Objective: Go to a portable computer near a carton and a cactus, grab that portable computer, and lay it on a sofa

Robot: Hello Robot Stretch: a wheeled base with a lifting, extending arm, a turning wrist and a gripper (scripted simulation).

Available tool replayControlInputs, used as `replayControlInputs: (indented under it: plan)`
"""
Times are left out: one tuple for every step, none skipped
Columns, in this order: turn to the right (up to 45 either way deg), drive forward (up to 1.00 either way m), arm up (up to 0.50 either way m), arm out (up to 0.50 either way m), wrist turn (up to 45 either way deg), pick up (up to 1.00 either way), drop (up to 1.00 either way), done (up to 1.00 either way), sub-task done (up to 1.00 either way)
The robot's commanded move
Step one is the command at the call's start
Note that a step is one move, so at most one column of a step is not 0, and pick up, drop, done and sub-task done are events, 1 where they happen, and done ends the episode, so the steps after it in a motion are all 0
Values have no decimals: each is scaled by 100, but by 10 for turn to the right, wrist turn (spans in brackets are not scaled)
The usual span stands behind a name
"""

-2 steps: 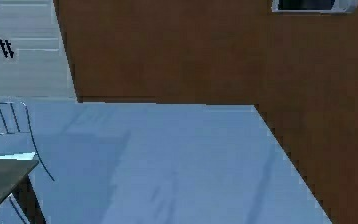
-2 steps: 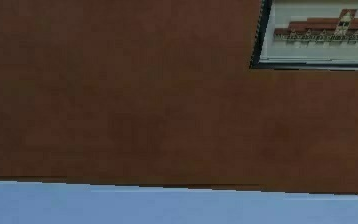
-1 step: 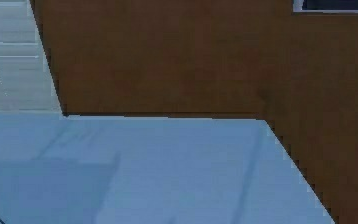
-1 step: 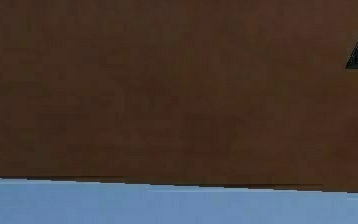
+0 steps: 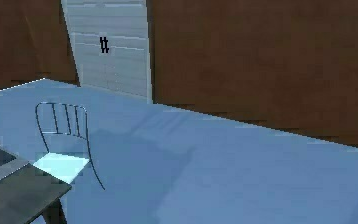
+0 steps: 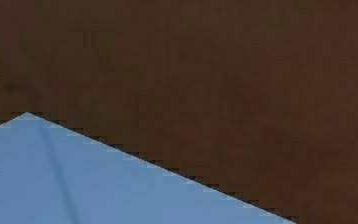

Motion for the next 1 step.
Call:
replayControlInputs:
  plan:
    - [0,30,0,0,0,0,0,0,0]
